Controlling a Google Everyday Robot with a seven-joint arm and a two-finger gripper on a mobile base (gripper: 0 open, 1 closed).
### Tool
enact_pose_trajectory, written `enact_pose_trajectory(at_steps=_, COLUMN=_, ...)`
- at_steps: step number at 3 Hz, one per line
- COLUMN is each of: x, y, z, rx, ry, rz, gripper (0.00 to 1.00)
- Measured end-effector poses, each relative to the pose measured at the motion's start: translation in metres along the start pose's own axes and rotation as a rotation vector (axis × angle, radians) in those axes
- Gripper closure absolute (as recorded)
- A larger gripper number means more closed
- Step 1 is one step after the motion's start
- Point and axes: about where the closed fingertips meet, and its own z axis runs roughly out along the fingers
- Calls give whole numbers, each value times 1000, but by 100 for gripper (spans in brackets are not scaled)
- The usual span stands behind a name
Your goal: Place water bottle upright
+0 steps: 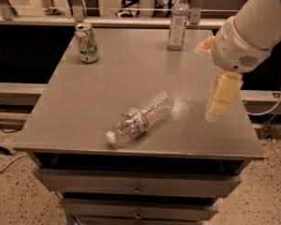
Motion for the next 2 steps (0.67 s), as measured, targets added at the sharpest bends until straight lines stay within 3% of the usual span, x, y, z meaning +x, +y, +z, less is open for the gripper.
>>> enact_pose_trajectory(at_steps=1, x=-43, y=-6, z=43, rx=-36, ry=-85, rz=-146, gripper=0)
enact_pose_trajectory(at_steps=2, x=-70, y=-3, z=69, rx=-62, ry=-118, rz=-231, gripper=0)
